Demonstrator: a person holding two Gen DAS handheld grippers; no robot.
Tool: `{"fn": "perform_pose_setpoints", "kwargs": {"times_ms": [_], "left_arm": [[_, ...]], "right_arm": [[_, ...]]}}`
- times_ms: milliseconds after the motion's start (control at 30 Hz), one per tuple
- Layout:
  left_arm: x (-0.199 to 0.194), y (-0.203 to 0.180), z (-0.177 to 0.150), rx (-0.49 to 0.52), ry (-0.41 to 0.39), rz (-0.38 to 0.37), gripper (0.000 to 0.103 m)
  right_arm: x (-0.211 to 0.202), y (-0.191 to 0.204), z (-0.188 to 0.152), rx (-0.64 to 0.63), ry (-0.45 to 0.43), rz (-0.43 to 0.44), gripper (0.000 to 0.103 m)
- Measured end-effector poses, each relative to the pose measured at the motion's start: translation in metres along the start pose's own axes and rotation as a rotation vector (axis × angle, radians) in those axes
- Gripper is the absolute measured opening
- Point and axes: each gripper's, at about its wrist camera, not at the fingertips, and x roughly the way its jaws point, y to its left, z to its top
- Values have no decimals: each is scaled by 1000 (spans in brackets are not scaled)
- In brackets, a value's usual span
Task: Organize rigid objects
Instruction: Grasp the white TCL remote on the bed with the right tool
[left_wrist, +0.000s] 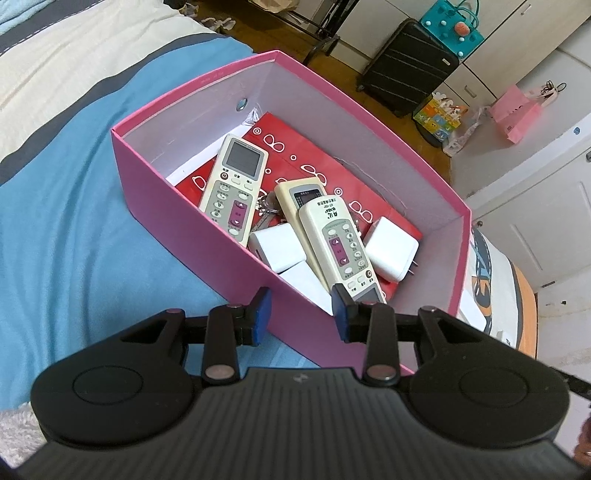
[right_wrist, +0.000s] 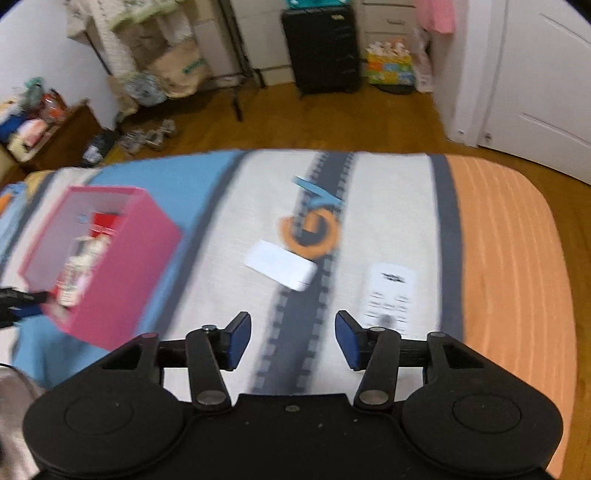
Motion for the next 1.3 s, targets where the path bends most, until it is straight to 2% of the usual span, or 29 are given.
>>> {"fn": "perform_pose_setpoints", "kwargs": {"times_ms": [233,300,433,633,867,1000,1167,1300], "left_arm": [[4,4,2,-39,32,-41,34],[4,1,1,-30,31,-41,34],[4,-1,-1,-12,25,-44,34],[5,-2,-1,6,14,-52,34],[4,0,-4,18,12,-54,34],[3,1,-2,17,28,-48,35],[3,4,0,10,48,-51,37],[4,10,4,-11,49,-47,38]], "right_arm": [[64,-56,-11,162,56,-73,57],[73,-64,-17,164,51,-103,57],[87,-70,-21,147,61,-97,59],[108,-69,-19,98,45,-118,64],[108,-66,-20,3,-5,-140,63],[101,-58,-21,-16,16,-154,63],[104,-37,-28,-7,92,-70,64],[116,-23,-30,-44,85,-124,66]]}}
